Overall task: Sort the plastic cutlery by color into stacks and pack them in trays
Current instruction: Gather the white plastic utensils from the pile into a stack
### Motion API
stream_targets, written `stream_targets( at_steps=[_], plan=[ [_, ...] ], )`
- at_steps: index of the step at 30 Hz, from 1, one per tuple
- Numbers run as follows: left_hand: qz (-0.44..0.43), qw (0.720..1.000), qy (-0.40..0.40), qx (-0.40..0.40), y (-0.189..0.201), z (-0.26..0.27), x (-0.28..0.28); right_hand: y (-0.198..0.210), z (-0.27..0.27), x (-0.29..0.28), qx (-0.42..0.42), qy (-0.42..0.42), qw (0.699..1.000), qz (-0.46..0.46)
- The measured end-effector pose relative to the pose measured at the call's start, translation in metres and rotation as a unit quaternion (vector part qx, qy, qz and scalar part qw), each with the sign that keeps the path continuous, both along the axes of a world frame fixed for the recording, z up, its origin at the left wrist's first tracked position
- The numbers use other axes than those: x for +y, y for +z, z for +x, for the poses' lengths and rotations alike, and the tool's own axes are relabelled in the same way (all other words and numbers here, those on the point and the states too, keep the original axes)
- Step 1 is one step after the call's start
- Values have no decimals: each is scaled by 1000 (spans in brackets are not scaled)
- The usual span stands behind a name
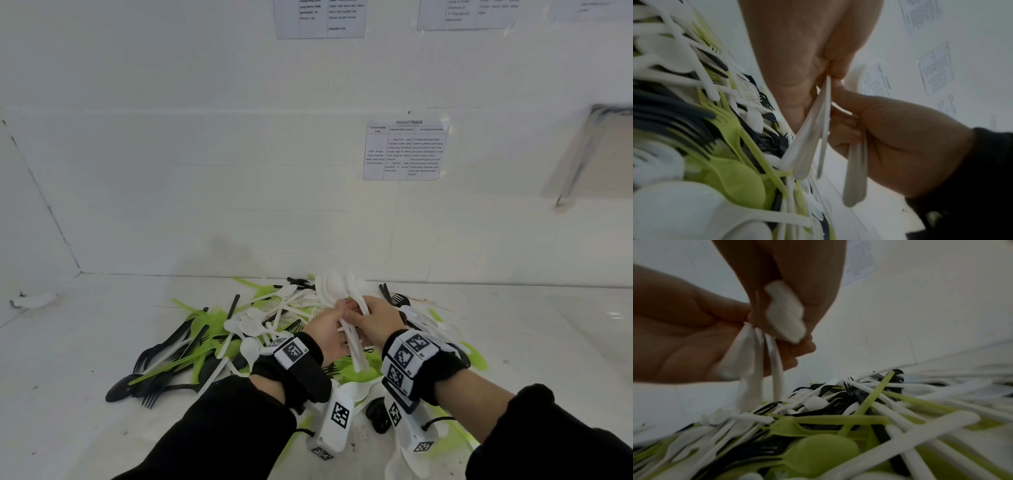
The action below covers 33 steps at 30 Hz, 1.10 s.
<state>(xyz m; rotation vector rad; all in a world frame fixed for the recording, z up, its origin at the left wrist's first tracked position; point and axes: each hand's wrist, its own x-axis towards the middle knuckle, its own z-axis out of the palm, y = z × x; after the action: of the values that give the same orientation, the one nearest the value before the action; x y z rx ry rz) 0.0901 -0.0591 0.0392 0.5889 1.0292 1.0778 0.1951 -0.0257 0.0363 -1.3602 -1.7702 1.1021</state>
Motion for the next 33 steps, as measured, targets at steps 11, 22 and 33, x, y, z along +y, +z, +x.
stream_targets(
  at_steps=[11, 22, 33],
  plan=[
    [-18, 995, 72, -61, 7, 5, -3, 2, 0, 3, -11, -7, 1000, -23],
    [-18, 995, 46, -85, 1, 16, -2, -1, 3, -5, -8, -6, 1000, 3],
    [4, 998, 32, -61, -3, 19, -8, -6, 15, -5, 54, 26, 997, -49]
  ],
)
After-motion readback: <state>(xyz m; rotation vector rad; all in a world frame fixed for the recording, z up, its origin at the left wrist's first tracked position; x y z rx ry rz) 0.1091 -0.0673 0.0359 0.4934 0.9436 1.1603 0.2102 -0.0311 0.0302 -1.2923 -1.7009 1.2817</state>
